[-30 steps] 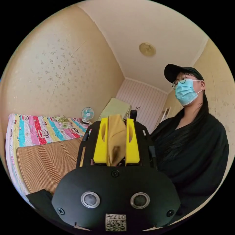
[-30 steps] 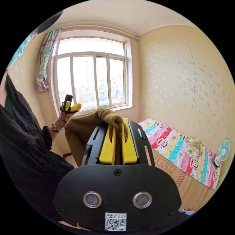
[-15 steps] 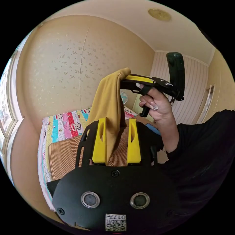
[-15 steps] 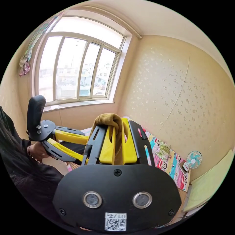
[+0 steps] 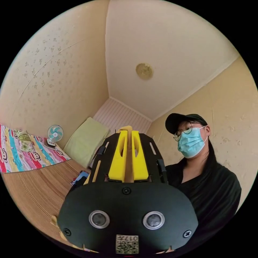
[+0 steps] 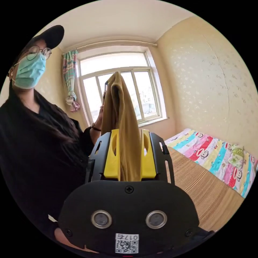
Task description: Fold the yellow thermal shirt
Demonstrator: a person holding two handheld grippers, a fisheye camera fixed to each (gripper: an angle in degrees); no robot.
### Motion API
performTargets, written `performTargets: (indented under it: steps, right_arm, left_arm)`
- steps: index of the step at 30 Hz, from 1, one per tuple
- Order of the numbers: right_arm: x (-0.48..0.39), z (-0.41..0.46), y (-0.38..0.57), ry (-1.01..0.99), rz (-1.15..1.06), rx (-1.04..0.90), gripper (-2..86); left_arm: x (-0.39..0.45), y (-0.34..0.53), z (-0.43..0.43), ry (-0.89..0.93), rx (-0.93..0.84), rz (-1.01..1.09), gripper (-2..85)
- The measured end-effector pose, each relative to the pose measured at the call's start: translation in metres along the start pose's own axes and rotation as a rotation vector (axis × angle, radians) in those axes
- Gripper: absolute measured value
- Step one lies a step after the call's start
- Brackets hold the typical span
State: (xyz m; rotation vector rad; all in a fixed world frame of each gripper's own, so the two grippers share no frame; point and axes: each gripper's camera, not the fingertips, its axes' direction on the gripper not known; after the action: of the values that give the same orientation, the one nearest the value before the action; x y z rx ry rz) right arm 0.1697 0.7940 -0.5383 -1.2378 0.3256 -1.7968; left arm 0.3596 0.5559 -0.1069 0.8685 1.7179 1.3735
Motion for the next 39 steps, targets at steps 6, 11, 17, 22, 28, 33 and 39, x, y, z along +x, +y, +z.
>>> performTargets:
  steps: [6,11,17,22,28,33,39]
  right_arm:
    - [0.002,0.003,0.064,-0.155,0.146,0.048,21.1]
    - [0.005,0.031,0.023,-0.042,0.058,-0.102,14.8]
    - [0.052,-0.024,-0.033,0.344,0.127,-0.043,4.5]
    - [0.015,-0.113,-0.091,0.366,-0.143,0.187,4.0]
    - [-0.02,-0.146,-0.114,0.352,-0.274,0.128,3.8]
    - [-0.002,-0.141,-0.187,0.43,-0.27,-0.061,3.6]
    - [0.19,-0.055,-0.238,0.417,-0.134,-0.427,3.6]
  left_arm:
    - [0.009,-0.028,0.007,0.115,-0.011,-0.028,0.8]
    - [0.015,-0.051,-0.006,0.078,-0.004,-0.044,1.2]
    - [0.052,-0.077,-0.073,-0.084,0.007,0.051,1.9]
    - [0.119,-0.059,-0.157,-0.443,-0.072,0.22,1.4]
    - [0.116,-0.019,-0.198,-0.512,-0.033,0.07,0.8]
    - [0.098,-0.073,-0.222,-0.549,0.013,0.012,0.9]
    - [-0.107,-0.154,-0.277,-0.907,-0.204,-0.413,1.8]
